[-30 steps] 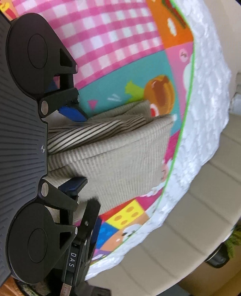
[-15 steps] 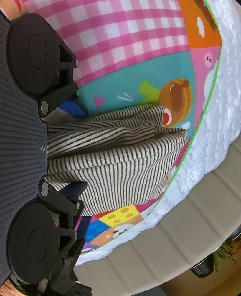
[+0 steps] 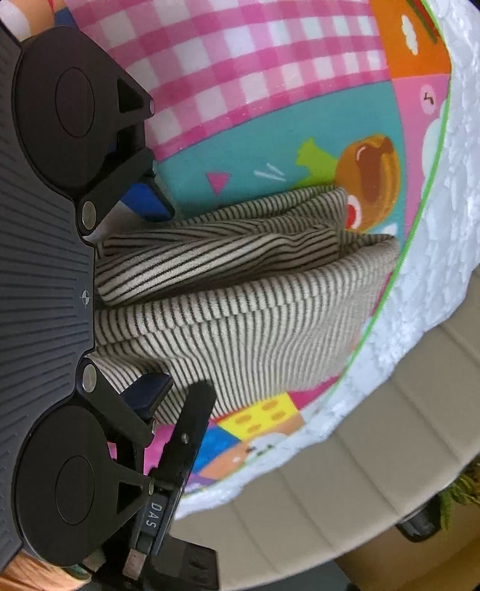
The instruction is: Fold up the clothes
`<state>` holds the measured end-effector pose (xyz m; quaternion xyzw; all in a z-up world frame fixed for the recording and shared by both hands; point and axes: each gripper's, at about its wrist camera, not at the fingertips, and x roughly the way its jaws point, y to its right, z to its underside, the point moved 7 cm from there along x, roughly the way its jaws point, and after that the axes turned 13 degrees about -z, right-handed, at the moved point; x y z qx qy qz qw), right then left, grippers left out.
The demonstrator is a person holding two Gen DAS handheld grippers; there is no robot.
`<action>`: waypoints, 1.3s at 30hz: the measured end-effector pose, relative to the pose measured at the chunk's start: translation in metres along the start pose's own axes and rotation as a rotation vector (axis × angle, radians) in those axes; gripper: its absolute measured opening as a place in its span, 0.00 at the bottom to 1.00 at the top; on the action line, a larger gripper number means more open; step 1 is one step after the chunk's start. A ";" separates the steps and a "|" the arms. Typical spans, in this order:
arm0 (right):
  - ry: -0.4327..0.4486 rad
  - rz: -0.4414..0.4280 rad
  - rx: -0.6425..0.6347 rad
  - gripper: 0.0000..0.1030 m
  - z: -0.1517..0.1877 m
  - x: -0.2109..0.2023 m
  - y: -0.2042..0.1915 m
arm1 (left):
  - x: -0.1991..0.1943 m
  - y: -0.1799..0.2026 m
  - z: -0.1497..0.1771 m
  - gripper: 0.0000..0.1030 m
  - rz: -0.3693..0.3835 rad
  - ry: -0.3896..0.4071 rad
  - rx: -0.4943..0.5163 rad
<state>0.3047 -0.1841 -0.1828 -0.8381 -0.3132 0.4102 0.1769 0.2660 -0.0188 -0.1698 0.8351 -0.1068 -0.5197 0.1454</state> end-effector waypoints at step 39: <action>-0.051 -0.029 -0.125 0.87 -0.026 0.104 -0.098 | -0.045 -0.123 -0.057 0.69 -0.131 0.141 -0.087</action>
